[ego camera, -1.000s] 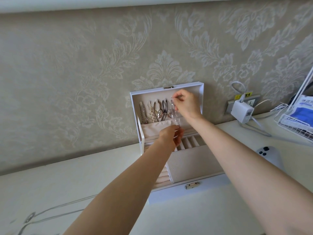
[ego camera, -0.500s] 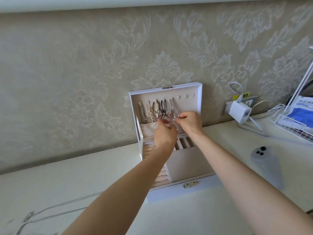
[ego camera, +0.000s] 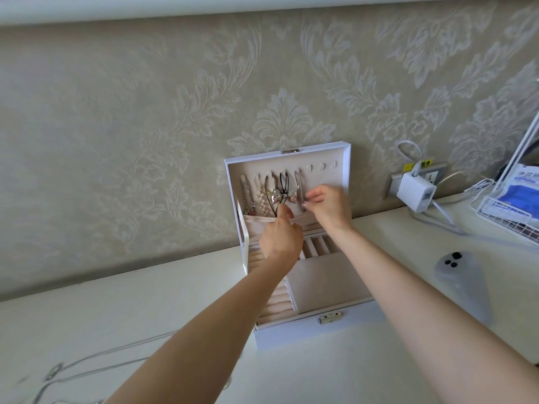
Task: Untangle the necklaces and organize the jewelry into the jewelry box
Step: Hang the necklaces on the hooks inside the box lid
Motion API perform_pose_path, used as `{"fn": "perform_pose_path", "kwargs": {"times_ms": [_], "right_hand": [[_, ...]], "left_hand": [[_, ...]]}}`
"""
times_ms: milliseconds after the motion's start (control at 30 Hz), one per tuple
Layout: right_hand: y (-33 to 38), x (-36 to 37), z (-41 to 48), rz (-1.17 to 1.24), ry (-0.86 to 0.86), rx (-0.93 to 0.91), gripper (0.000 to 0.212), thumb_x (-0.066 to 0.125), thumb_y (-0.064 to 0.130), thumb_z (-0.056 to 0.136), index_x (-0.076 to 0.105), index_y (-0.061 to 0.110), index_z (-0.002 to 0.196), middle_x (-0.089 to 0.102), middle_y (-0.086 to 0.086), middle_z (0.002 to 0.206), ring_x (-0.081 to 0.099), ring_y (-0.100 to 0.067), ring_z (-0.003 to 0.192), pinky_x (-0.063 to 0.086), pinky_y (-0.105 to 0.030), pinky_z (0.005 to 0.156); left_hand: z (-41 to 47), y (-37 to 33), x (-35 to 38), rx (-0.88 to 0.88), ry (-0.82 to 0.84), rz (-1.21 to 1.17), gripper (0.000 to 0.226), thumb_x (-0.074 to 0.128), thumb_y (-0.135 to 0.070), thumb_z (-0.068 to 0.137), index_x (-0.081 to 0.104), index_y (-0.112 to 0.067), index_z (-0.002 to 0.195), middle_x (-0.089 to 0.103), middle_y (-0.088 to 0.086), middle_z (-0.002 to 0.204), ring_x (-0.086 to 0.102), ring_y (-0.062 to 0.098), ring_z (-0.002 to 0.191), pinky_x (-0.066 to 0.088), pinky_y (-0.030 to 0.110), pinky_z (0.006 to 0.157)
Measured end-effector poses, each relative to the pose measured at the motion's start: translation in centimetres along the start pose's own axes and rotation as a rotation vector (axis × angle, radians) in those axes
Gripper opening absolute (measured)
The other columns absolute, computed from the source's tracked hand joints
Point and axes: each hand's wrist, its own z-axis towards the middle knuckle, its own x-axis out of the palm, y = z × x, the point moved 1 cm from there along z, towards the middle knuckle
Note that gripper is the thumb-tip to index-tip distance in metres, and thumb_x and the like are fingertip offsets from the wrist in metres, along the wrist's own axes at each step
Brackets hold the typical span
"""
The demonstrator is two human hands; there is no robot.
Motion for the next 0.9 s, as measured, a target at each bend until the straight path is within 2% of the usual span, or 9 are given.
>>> {"fn": "perform_pose_path", "kwargs": {"times_ms": [133, 233, 300, 400, 533, 633, 700, 800, 900], "right_hand": [[-0.3, 0.2, -0.8, -0.057, -0.034, -0.018, 0.017, 0.065, 0.004, 0.078, 0.065, 0.019, 0.084, 0.066, 0.004, 0.083, 0.063, -0.016, 0.084, 0.048, -0.028, 0.077], [-0.2, 0.1, -2.0, -0.104, -0.112, -0.076, 0.015, 0.061, 0.008, 0.079, 0.066, 0.02, 0.085, 0.061, -0.001, 0.099, 0.058, -0.012, 0.083, 0.04, -0.023, 0.072], [0.1, 0.2, -3.0, -0.089, -0.115, -0.083, 0.012, 0.061, 0.01, 0.08, 0.065, 0.021, 0.083, 0.061, 0.0, 0.095, 0.055, -0.011, 0.08, 0.039, -0.024, 0.069], [1.2, 1.1, -4.9, 0.011, 0.013, -0.047, 0.012, 0.062, 0.014, 0.081, 0.064, 0.025, 0.077, 0.064, 0.007, 0.079, 0.061, -0.015, 0.078, 0.049, -0.031, 0.072], [3.4, 2.8, -7.7, 0.07, 0.172, -0.055, 0.01, 0.065, 0.015, 0.08, 0.066, 0.025, 0.076, 0.068, 0.001, 0.075, 0.065, -0.017, 0.072, 0.054, -0.036, 0.072], [5.1, 3.8, -9.8, 0.129, 0.288, -0.068, 0.008, 0.065, 0.013, 0.082, 0.067, 0.02, 0.079, 0.069, -0.004, 0.075, 0.066, -0.016, 0.069, 0.054, -0.032, 0.067], [6.3, 4.4, -11.4, 0.128, 0.394, -0.068, 0.004, 0.064, 0.012, 0.084, 0.068, 0.014, 0.084, 0.069, -0.003, 0.075, 0.065, -0.01, 0.065, 0.051, -0.025, 0.059], [7.6, 5.9, -13.6, 0.132, 0.569, -0.031, 0.006, 0.064, 0.004, 0.085, 0.065, 0.008, 0.089, 0.064, -0.004, 0.067, 0.058, -0.007, 0.046, 0.044, -0.019, 0.042], [8.0, 7.8, -15.5, 0.108, 0.698, 0.015, 0.015, 0.059, -0.01, 0.082, 0.064, 0.0, 0.093, 0.062, -0.01, 0.066, 0.06, -0.014, 0.046, 0.051, -0.024, 0.042]], "left_hand": [[-0.2, -0.2, -0.5, 0.01, -0.018, -0.052, 0.027, 0.043, -0.012, 0.09, 0.039, -0.018, 0.116, 0.066, 0.01, 0.083, 0.06, 0.031, 0.076, 0.044, 0.034, 0.061], [-0.9, 0.2, -1.0, 0.018, -0.007, -0.076, 0.026, 0.044, -0.013, 0.091, 0.039, -0.018, 0.117, 0.063, 0.007, 0.079, 0.06, 0.03, 0.071, 0.043, 0.032, 0.058], [-1.4, 1.0, -1.4, 0.026, 0.041, -0.084, 0.021, 0.046, -0.018, 0.093, 0.042, -0.016, 0.114, 0.067, 0.008, 0.085, 0.063, 0.03, 0.075, 0.047, 0.034, 0.063], [-2.0, 2.8, -2.4, 0.073, 0.118, -0.081, 0.012, 0.048, -0.026, 0.094, 0.05, -0.017, 0.101, 0.071, 0.008, 0.09, 0.065, 0.029, 0.082, 0.052, 0.038, 0.073], [-2.7, 5.4, -5.5, 0.14, 0.107, 0.021, 0.01, 0.053, -0.03, 0.093, 0.051, -0.021, 0.09, 0.072, 0.002, 0.085, 0.064, 0.026, 0.084, 0.048, 0.034, 0.07], [-3.3, 8.0, -8.3, 0.097, 0.058, 0.022, 0.012, 0.058, -0.031, 0.091, 0.053, -0.02, 0.09, 0.069, 0.0, 0.083, 0.061, 0.023, 0.081, 0.044, 0.032, 0.067], [-3.9, 9.8, -10.0, 0.077, 0.073, 0.012, 0.018, 0.058, -0.034, 0.091, 0.051, -0.02, 0.085, 0.065, -0.003, 0.071, 0.059, 0.022, 0.067, 0.046, 0.032, 0.064], [-5.1, 12.7, -11.7, 0.032, 0.229, 0.077, 0.022, 0.057, -0.034, 0.092, 0.051, -0.02, 0.076, 0.06, -0.009, 0.062, 0.056, 0.012, 0.054, 0.044, 0.026, 0.059], [-6.4, 15.5, -12.4, -0.021, 0.419, 0.193, 0.016, 0.067, -0.029, 0.085, 0.057, -0.02, 0.077, 0.067, -0.004, 0.078, 0.063, 0.015, 0.076, 0.049, 0.028, 0.075]]}}
